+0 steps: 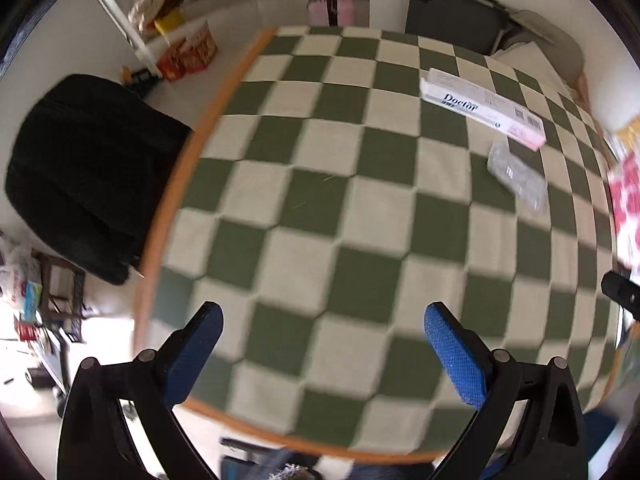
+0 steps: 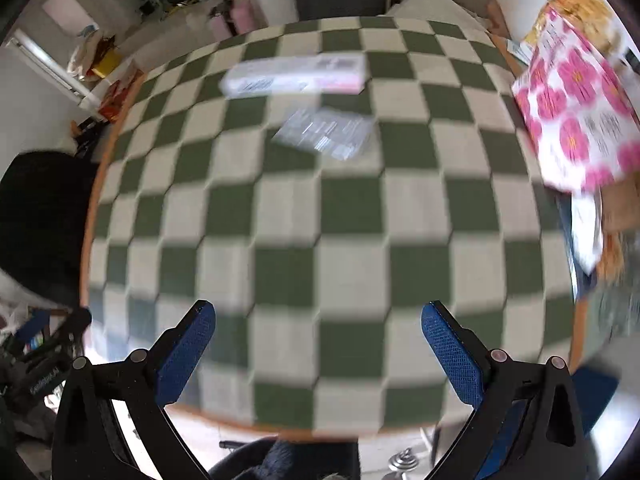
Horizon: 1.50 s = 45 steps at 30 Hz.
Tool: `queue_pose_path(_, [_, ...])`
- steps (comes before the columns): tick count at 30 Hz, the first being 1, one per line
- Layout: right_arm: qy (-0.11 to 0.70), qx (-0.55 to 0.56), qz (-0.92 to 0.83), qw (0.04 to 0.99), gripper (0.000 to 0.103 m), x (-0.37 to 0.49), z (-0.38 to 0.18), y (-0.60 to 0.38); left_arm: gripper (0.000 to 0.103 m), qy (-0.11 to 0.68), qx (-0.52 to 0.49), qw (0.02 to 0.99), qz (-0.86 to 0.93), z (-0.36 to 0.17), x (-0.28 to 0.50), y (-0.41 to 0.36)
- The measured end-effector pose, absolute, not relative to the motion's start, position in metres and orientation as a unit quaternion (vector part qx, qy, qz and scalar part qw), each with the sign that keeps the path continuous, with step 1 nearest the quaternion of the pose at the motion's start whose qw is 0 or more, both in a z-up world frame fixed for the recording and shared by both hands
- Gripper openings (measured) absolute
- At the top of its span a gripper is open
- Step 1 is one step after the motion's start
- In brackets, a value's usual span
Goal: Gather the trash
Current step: 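Move both tools back over the table, then grasp the foil blister pack with the left tool while the right tool grasps the white Doctor box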
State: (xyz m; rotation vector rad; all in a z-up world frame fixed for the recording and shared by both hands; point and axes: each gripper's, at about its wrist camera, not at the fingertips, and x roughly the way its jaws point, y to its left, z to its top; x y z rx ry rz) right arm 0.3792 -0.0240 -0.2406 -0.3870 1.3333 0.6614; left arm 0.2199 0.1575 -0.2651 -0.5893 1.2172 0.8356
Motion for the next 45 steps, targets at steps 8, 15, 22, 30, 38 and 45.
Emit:
queue_pose_path(8, [0.631, -0.149, 0.218, 0.729, 0.093, 0.567, -0.296, -0.002, 0.102, 0.568, -0.445, 0.619, 0.311, -0.326, 0.394, 0.202])
queue_pose_path(15, [0.653, -0.11, 0.138, 0.736, 0.093, 0.634, -0.339, -0.041, 0.094, 0.569, -0.557, 0.514, 0.32, -0.381, 0.471, 0.214])
queue_pose_path(22, [0.665, -0.082, 0.104, 0.735, 0.093, 0.65, -0.362, -0.071, 0.07, 0.6, -0.467, 0.527, 0.379, -0.381, 0.49, 0.197])
queue_pose_path(30, [0.663, -0.134, 0.201, 0.708, 0.093, 0.652, -0.346, -0.027, 0.068, 0.663, -0.295, 0.61, 0.32, -0.381, 0.444, 0.187])
queue_pose_path(38, [0.563, -0.351, 0.384, 0.642, 0.093, 0.595, -0.323, 0.128, 0.069, 0.636, -0.322, 0.627, 0.314, -0.382, 0.354, 0.231])
queue_pose_path(45, [0.481, -0.509, 0.428, 0.571, 0.093, 0.558, -0.366, 0.229, 0.069, 0.586, -0.437, 0.604, 0.318, -0.396, 0.296, 0.246])
